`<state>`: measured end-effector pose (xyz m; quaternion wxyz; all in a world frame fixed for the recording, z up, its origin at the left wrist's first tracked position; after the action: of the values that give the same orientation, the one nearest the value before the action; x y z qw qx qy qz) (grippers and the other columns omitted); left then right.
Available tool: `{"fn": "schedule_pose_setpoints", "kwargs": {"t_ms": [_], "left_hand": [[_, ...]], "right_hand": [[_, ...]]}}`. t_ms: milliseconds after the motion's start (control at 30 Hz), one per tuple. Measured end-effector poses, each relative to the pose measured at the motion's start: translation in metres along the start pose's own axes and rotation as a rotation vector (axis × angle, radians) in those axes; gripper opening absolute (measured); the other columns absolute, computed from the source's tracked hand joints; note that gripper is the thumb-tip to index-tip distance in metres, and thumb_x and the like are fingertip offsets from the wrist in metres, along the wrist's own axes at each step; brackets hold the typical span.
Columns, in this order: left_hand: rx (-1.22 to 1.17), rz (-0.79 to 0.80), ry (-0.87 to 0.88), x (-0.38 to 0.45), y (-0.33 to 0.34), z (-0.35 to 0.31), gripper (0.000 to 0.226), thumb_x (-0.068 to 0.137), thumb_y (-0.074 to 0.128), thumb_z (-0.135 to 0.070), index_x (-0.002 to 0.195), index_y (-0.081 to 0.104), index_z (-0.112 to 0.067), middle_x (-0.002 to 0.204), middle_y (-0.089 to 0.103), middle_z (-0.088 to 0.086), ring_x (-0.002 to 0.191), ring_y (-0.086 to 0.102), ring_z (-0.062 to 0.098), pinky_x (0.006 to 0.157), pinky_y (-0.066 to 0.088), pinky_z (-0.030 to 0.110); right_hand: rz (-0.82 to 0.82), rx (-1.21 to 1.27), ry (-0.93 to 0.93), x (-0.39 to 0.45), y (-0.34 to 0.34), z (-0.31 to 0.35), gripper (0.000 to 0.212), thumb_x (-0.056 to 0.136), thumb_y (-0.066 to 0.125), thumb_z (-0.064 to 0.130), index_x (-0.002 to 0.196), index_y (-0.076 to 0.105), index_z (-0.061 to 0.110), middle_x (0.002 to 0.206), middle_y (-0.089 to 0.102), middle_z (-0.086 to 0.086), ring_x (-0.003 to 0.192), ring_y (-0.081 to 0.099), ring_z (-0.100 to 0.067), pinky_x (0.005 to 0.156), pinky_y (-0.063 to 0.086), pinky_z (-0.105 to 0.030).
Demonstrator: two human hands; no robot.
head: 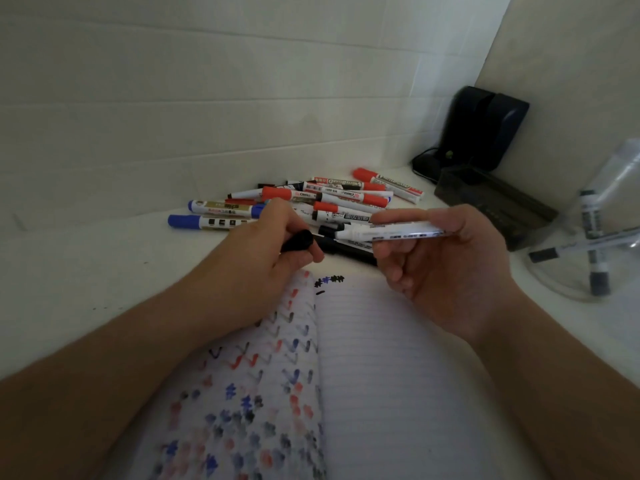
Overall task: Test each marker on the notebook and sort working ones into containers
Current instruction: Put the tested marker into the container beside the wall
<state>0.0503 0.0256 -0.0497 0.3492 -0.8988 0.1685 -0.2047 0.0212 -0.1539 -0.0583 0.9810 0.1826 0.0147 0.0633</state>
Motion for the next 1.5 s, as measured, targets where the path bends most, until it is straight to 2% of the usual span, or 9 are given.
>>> {"fn": "schedule_pose_setpoints", "kwargs": {"t_ms": [233, 500, 633, 767, 933, 1133, 1267, 1400, 1500], "left_hand": [[0.077, 0.012, 0.043, -0.001, 0.003, -0.008, 0.017, 0.099, 0.06, -0.032, 0.1, 0.045, -0.04, 0.105, 0.071, -0.017, 0.098, 0.065, -0.001, 0.086, 0.054, 0.026], [0.121, 0.004, 0.063, 0.001, 0.003, -0.005, 0.015, 0.099, 0.06, -0.033, 0.103, 0.047, -0.039, 0.106, 0.07, -0.017, 0.096, 0.063, -0.002, 0.083, 0.052, 0.02], [0.098, -0.001, 0.086, 0.0, 0.004, -0.008, 0.015, 0.098, 0.062, -0.034, 0.106, 0.051, -0.041, 0.098, 0.068, -0.021, 0.09, 0.06, -0.009, 0.071, 0.044, 0.009], [-0.007, -0.012, 0.124, -0.002, 0.001, -0.015, 0.008, 0.101, 0.053, -0.034, 0.102, 0.06, -0.039, 0.081, 0.066, -0.022, 0.073, 0.058, -0.003, 0.063, 0.04, 0.01], [-0.296, -0.061, 0.095, -0.004, -0.005, -0.009, 0.022, 0.108, 0.04, -0.036, 0.1, 0.06, -0.032, 0.079, 0.057, 0.004, 0.064, 0.046, 0.003, 0.06, 0.042, 0.023], [-0.294, -0.125, 0.155, -0.002, -0.014, -0.018, 0.016, 0.108, 0.043, -0.031, 0.099, 0.056, -0.025, 0.074, 0.055, -0.025, 0.067, 0.049, -0.004, 0.063, 0.04, 0.011], [-0.094, 0.068, 0.068, 0.007, -0.004, 0.004, 0.041, 0.097, 0.033, -0.055, 0.092, 0.063, -0.027, 0.077, 0.058, -0.014, 0.07, 0.053, -0.001, 0.061, 0.04, 0.019], [0.267, -0.237, 0.098, 0.02, -0.049, 0.04, 0.027, 0.104, 0.048, -0.041, 0.096, 0.071, -0.03, 0.088, 0.065, -0.007, 0.086, 0.059, 0.016, 0.075, 0.045, 0.035], [0.555, -0.311, -0.107, 0.022, -0.072, 0.081, 0.016, 0.093, 0.06, -0.035, 0.107, 0.07, -0.035, 0.102, 0.068, 0.001, 0.097, 0.058, 0.029, 0.085, 0.048, 0.042]], "right_hand": [[0.025, -0.082, 0.033, 0.003, 0.003, -0.013, 0.046, 0.077, 0.047, 0.03, 0.099, 0.081, 0.009, 0.076, 0.073, -0.012, 0.059, 0.048, -0.02, 0.049, 0.032, -0.026], [-0.034, -0.1, 0.038, 0.003, -0.003, -0.014, 0.03, 0.08, 0.049, 0.023, 0.096, 0.072, 0.011, 0.07, 0.069, -0.008, 0.064, 0.048, -0.022, 0.055, 0.033, -0.03], [-0.065, -0.175, 0.041, 0.002, -0.001, -0.015, 0.02, 0.083, 0.054, 0.022, 0.091, 0.071, 0.015, 0.084, 0.074, -0.018, 0.06, 0.054, -0.021, 0.056, 0.042, -0.03], [-0.101, -0.248, -0.053, -0.002, 0.003, -0.005, 0.014, 0.102, 0.059, 0.019, 0.091, 0.066, 0.011, 0.08, 0.074, -0.017, 0.064, 0.056, -0.022, 0.057, 0.044, -0.031], [-0.046, -0.261, -0.18, -0.01, 0.021, 0.007, 0.017, 0.093, 0.062, 0.025, 0.092, 0.07, 0.011, 0.083, 0.075, -0.018, 0.063, 0.061, -0.021, 0.059, 0.047, -0.03], [-0.07, -0.07, -0.131, -0.011, 0.03, -0.004, 0.017, 0.093, 0.061, 0.024, 0.093, 0.072, 0.011, 0.084, 0.075, -0.017, 0.067, 0.067, -0.019, 0.052, 0.044, -0.021], [-0.114, -0.319, -0.098, -0.007, 0.034, -0.013, 0.02, 0.103, 0.06, 0.02, 0.09, 0.074, 0.014, 0.077, 0.072, -0.014, 0.062, 0.063, -0.02, 0.055, 0.044, -0.029], [-0.296, -0.264, -0.228, -0.014, 0.019, 0.023, 0.023, 0.102, 0.063, 0.013, 0.08, 0.068, 0.018, 0.057, 0.051, -0.008, 0.048, 0.042, -0.016, 0.046, 0.034, -0.024], [-0.449, -0.157, -0.348, -0.037, -0.013, 0.075, 0.024, 0.101, 0.065, 0.02, 0.078, 0.067, 0.026, 0.062, 0.052, -0.002, 0.051, 0.042, -0.014, 0.046, 0.033, -0.022]]}}
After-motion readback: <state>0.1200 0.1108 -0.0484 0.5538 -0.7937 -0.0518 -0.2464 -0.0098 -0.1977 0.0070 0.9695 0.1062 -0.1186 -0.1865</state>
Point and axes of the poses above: each hand's wrist, its own x-axis towards the middle knuckle, its own y-axis out of the palm, z = x × y, the point moved 9 cm from there along x, towards the middle knuckle
